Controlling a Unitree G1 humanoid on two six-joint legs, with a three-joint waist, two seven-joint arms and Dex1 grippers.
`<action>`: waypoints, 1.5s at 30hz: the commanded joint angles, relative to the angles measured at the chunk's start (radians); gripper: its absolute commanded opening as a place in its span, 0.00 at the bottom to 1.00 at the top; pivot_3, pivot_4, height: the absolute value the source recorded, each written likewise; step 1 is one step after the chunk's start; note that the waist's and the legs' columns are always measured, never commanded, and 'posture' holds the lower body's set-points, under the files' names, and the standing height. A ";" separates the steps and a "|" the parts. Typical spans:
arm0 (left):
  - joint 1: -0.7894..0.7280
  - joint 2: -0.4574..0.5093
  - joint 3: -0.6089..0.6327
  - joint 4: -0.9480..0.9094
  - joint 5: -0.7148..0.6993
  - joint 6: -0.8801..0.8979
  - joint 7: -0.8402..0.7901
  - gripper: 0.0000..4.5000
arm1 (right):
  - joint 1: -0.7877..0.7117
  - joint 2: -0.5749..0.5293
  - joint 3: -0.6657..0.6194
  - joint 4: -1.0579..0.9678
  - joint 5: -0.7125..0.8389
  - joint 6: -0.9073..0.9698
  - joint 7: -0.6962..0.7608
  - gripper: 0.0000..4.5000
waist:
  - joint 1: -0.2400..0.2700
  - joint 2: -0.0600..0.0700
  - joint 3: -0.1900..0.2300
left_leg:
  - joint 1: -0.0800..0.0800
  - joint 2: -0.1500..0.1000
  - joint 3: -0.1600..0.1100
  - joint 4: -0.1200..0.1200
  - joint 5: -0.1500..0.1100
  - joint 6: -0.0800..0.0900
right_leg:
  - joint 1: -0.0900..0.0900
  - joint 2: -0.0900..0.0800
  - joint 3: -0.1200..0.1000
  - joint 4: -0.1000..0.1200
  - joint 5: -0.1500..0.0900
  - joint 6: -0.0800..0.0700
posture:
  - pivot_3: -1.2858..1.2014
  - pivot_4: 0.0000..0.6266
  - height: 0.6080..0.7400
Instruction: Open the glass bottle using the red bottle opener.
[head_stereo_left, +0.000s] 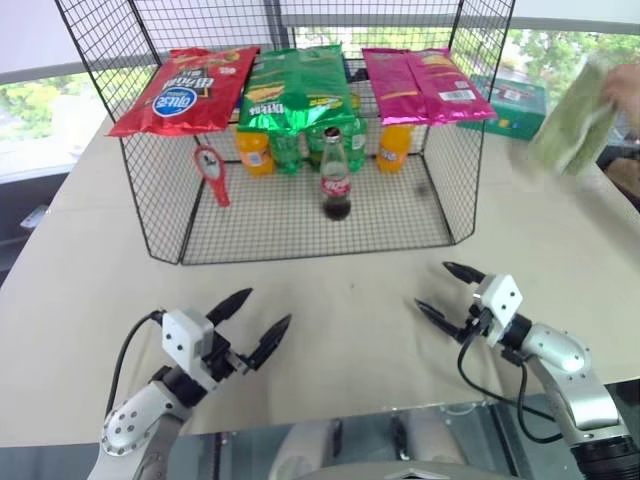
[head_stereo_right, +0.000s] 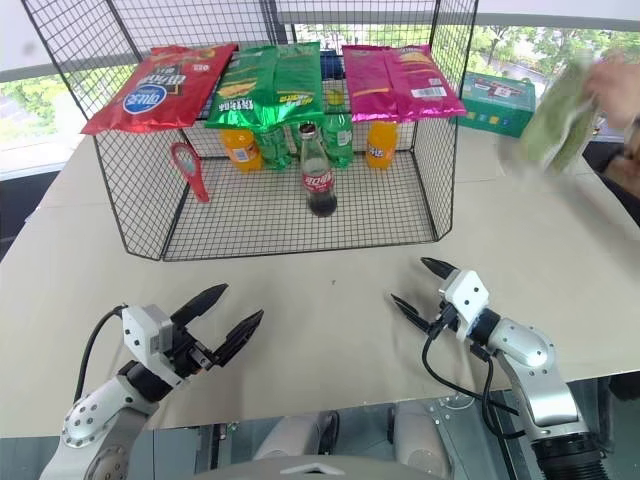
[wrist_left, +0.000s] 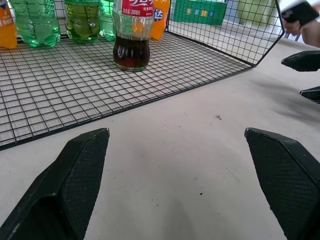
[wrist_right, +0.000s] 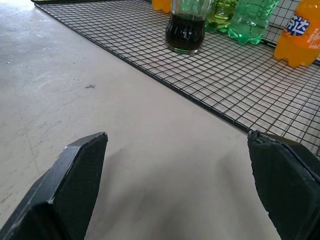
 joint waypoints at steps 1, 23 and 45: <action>-0.037 -0.012 0.025 -0.007 -0.010 0.013 0.046 1.00 | -0.022 0.019 -0.023 -0.027 0.039 -0.045 0.011 1.00 | 0.000 0.000 0.000 | 0.000 0.000 0.000 0.000 0.000 0.000 | 0.000 0.000 0.000 0.000 0.000 0.000 | 0.52 0.24 1.00; -0.674 0.124 0.151 0.266 0.039 0.366 0.408 1.00 | -0.016 0.035 0.004 -0.355 0.192 0.008 0.033 1.00 | 0.014 -0.001 -0.001 | -0.001 -0.001 -0.002 0.000 0.000 -0.001 | -0.003 0.001 -0.001 0.001 0.000 0.000 | 0.52 0.24 1.00; -0.895 0.131 0.111 0.508 0.100 0.264 0.245 0.28 | -0.014 0.049 0.020 -0.364 0.147 0.022 -0.014 1.00 | 0.011 -0.002 -0.001 | -0.003 -0.001 -0.001 0.001 0.000 -0.001 | -0.005 0.001 0.000 0.002 0.000 0.000 | 0.52 0.24 1.00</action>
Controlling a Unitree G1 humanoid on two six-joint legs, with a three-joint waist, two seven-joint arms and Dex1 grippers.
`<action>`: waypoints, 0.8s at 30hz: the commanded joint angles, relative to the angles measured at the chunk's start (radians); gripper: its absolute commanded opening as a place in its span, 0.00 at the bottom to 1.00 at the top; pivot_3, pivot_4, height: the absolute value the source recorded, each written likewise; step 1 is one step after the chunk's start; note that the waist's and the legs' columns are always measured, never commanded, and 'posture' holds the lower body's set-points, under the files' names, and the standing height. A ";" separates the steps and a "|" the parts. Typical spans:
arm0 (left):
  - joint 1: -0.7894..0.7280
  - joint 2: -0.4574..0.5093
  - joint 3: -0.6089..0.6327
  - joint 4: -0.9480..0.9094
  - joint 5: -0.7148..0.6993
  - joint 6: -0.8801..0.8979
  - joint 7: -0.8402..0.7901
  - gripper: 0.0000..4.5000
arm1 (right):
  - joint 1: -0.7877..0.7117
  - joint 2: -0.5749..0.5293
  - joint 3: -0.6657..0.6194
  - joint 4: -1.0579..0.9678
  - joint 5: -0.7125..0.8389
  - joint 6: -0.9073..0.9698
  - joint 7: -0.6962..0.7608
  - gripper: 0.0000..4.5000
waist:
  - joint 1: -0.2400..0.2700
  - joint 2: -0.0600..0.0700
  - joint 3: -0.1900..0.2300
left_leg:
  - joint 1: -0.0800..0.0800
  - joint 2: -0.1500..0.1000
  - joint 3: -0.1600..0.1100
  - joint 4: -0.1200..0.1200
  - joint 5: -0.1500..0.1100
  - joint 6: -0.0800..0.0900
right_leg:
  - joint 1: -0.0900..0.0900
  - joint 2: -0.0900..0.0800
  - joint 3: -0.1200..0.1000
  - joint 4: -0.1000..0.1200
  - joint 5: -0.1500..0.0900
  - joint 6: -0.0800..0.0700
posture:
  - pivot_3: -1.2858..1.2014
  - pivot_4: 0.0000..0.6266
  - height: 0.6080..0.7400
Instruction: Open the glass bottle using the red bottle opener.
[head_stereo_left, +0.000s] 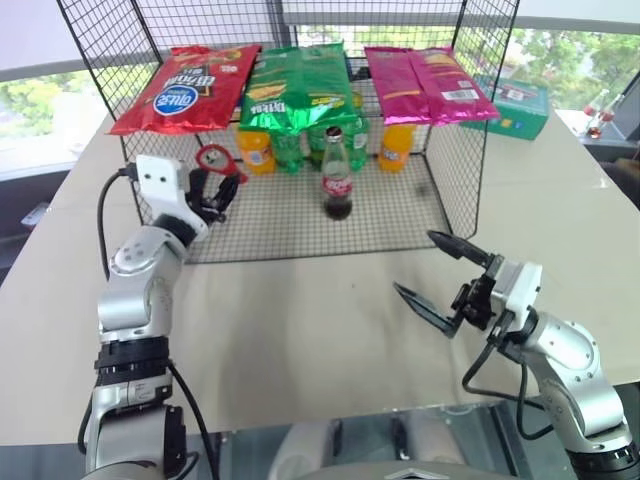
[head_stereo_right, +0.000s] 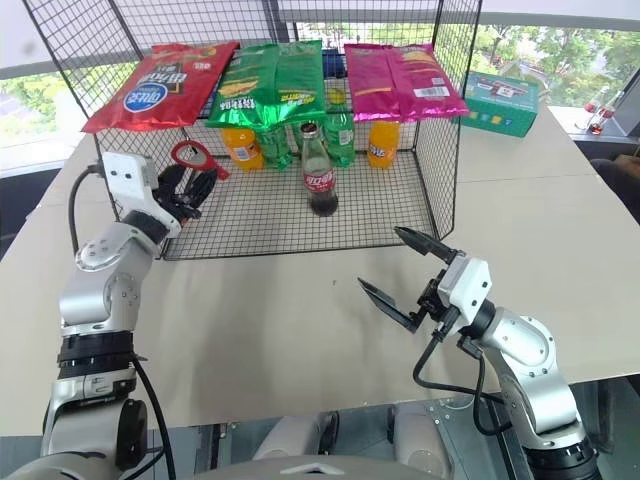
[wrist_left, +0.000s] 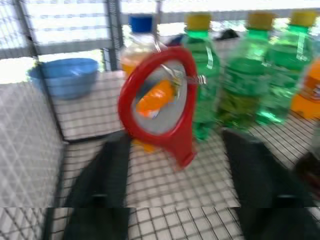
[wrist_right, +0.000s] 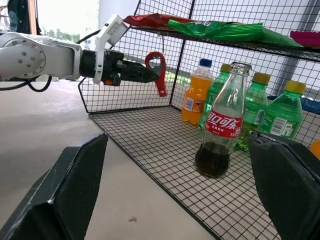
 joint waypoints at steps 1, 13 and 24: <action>-0.013 0.022 0.036 -0.015 -0.016 -0.028 -0.028 0.17 | -0.004 0.007 0.000 -0.042 0.005 0.001 -0.015 1.00 | 0.001 0.000 0.000 | 0.000 0.000 0.000 0.000 0.000 0.000 | 0.000 0.000 0.000 0.000 0.000 0.000 | 0.52 0.24 1.00; 0.044 0.041 0.095 -0.068 -0.075 -0.037 -0.110 0.01 | -0.021 0.019 -0.008 -0.032 -0.012 0.075 -0.081 1.00 | 0.001 0.000 0.000 | 0.000 0.000 0.000 0.001 0.000 0.000 | 0.000 0.000 0.000 0.000 0.000 0.000 | 0.52 0.24 1.00; 0.073 0.064 0.095 -0.081 -0.029 -0.053 -0.087 0.30 | -0.027 0.016 -0.003 -0.014 -0.046 0.070 -0.079 1.00 | 0.003 0.000 0.000 | 0.000 0.000 0.000 0.001 0.000 0.000 | 0.000 0.000 0.000 0.001 0.000 0.000 | 0.52 0.24 1.00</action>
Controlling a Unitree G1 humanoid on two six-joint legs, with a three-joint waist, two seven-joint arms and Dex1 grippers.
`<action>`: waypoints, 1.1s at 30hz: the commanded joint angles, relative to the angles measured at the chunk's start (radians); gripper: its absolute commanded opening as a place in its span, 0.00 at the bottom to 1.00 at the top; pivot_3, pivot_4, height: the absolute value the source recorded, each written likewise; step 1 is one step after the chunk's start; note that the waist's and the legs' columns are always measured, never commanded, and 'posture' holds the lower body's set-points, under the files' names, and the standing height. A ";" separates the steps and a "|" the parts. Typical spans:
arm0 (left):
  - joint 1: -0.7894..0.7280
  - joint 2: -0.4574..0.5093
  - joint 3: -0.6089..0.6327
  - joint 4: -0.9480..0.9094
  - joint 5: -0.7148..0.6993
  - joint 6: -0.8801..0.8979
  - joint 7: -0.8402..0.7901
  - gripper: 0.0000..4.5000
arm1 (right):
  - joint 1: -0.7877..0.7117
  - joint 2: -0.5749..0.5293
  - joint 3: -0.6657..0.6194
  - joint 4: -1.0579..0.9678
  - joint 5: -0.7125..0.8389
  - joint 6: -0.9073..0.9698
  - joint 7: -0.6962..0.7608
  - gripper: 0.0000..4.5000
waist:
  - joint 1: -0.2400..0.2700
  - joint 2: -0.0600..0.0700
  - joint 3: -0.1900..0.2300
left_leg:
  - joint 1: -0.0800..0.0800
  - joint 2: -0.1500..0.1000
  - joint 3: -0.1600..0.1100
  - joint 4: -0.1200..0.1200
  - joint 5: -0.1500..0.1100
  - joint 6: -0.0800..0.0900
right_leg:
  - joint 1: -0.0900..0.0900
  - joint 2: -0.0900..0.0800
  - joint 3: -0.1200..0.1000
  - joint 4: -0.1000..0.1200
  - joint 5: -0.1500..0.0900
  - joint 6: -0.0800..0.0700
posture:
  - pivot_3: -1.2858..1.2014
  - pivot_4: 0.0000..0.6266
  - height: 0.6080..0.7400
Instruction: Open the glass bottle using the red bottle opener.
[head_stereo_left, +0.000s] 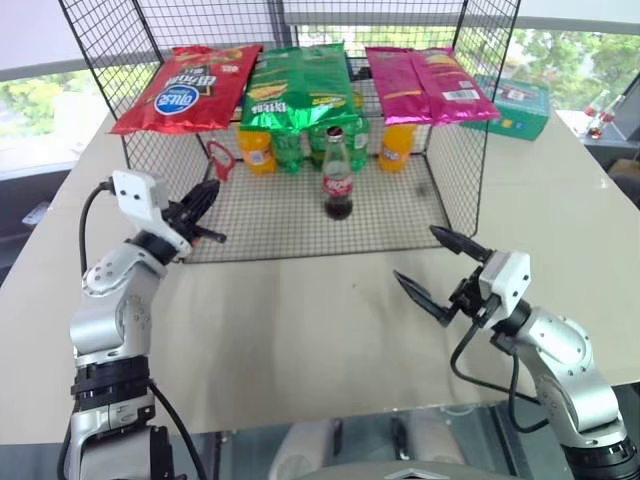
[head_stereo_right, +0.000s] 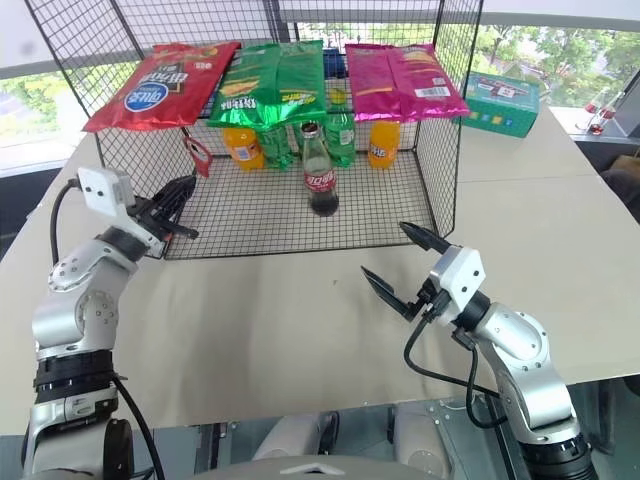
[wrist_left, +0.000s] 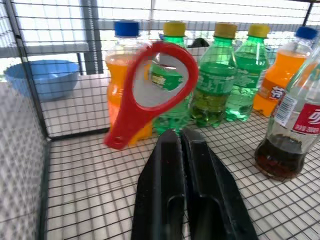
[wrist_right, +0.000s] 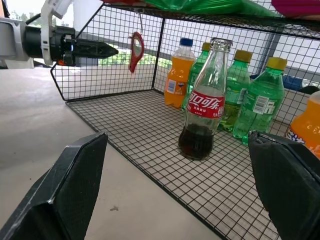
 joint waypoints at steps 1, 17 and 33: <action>-0.040 0.038 -0.010 -0.008 0.087 -0.039 0.063 0.40 | -0.002 0.000 -0.006 -0.021 0.005 -0.015 0.004 1.00 | 0.001 0.000 0.000 | 0.000 0.000 0.000 0.000 0.000 0.000 | 0.000 0.000 0.000 0.000 0.000 0.000 | 0.52 0.24 1.00; -0.263 0.070 -0.097 0.261 0.167 -0.111 -0.023 0.20 | 0.026 0.001 -0.012 -0.043 -0.004 -0.009 -0.013 1.00 | -0.004 0.000 0.000 | 0.000 0.000 0.000 0.001 0.000 0.000 | 0.000 0.000 0.000 0.001 0.000 0.000 | 0.52 0.24 1.00; -0.167 0.133 0.040 0.128 -0.151 0.115 -0.283 0.01 | 0.017 -0.077 0.035 -0.086 -0.041 0.136 -0.001 1.00 | -0.025 0.000 0.000 | -0.001 0.000 0.000 0.002 0.000 0.000 | -0.001 0.000 0.000 0.002 0.000 0.000 | 0.52 0.24 1.00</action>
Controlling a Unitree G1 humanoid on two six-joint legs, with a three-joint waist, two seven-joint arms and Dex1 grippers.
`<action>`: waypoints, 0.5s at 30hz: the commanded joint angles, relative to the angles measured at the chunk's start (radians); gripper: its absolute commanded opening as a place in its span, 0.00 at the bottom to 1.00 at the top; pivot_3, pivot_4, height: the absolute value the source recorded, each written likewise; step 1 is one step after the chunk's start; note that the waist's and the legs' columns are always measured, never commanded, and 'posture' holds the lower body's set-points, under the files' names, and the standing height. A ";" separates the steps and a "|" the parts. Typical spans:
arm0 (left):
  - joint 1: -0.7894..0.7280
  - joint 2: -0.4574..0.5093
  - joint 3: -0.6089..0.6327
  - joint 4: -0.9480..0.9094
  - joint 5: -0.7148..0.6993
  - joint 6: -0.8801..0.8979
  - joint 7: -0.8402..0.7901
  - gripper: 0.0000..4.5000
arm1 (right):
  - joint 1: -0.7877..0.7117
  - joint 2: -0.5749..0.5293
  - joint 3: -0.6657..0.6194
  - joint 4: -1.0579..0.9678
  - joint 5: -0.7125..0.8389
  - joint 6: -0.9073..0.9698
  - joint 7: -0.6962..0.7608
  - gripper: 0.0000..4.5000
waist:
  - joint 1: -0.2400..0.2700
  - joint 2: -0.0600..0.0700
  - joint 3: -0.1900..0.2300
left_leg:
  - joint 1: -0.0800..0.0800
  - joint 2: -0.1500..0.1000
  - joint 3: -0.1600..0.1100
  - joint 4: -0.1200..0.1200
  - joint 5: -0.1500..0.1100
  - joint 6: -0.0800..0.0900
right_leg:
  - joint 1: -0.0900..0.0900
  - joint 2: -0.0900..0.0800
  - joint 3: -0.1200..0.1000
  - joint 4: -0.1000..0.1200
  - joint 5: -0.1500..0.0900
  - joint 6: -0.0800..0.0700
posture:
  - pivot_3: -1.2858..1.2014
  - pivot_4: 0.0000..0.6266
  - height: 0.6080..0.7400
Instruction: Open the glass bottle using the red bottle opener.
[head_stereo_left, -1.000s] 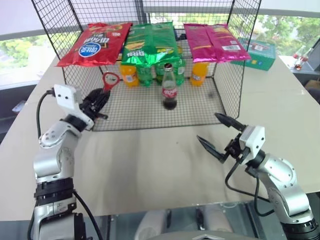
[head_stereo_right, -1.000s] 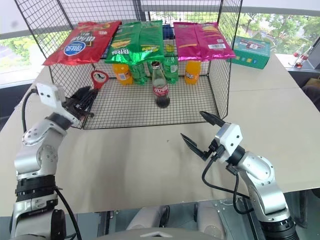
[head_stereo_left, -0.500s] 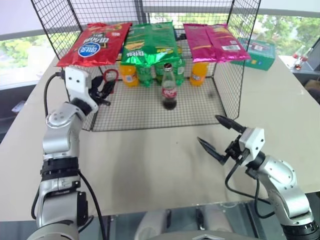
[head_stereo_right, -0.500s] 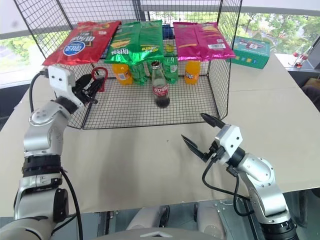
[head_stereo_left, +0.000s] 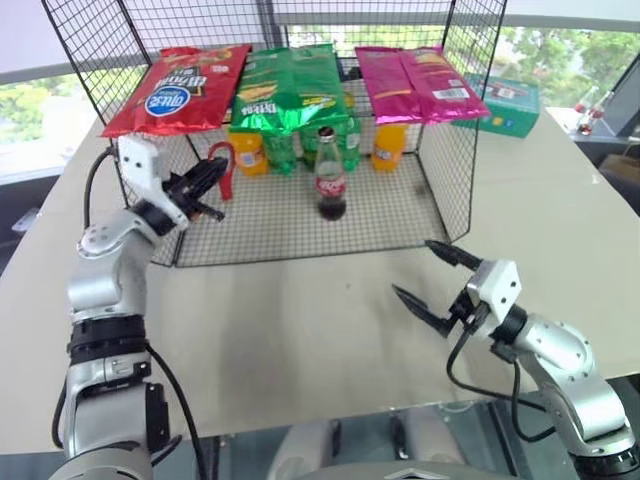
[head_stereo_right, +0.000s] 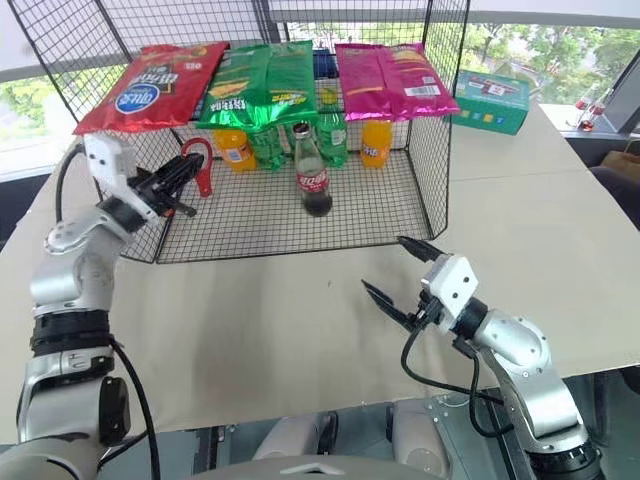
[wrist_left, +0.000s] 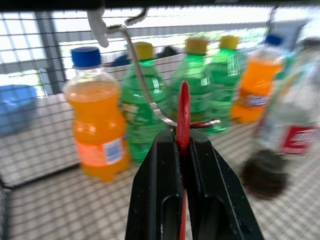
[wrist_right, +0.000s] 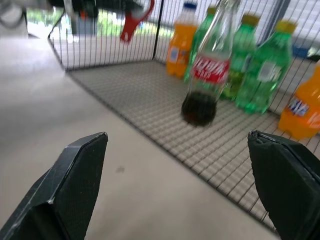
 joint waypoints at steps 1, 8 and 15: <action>0.027 0.043 0.062 -0.082 -0.105 0.089 -0.056 0.01 | -0.015 -0.014 0.005 -0.044 0.009 0.007 0.021 1.00 | 0.000 0.000 0.000 | 0.000 0.000 0.000 0.000 0.000 0.000 | 0.000 0.000 0.000 0.000 0.000 0.000 | 0.52 0.24 1.00; 0.135 0.028 0.124 -0.213 -0.310 0.317 -0.052 0.01 | 0.001 -0.013 -0.002 -0.068 0.056 0.073 0.022 1.00 | 0.003 0.000 0.000 | 0.000 0.000 0.000 0.002 0.000 0.000 | 0.001 0.000 0.000 0.001 0.000 0.000 | 0.52 0.24 1.00; 0.182 -0.005 0.162 -0.369 -0.643 0.616 0.068 0.01 | -0.080 0.015 -0.062 -0.160 0.401 0.390 -0.036 1.00 | 0.000 0.000 0.000 | 0.000 0.000 -0.001 0.004 0.000 0.000 | 0.001 0.000 0.000 0.004 0.000 0.000 | 0.52 0.24 1.00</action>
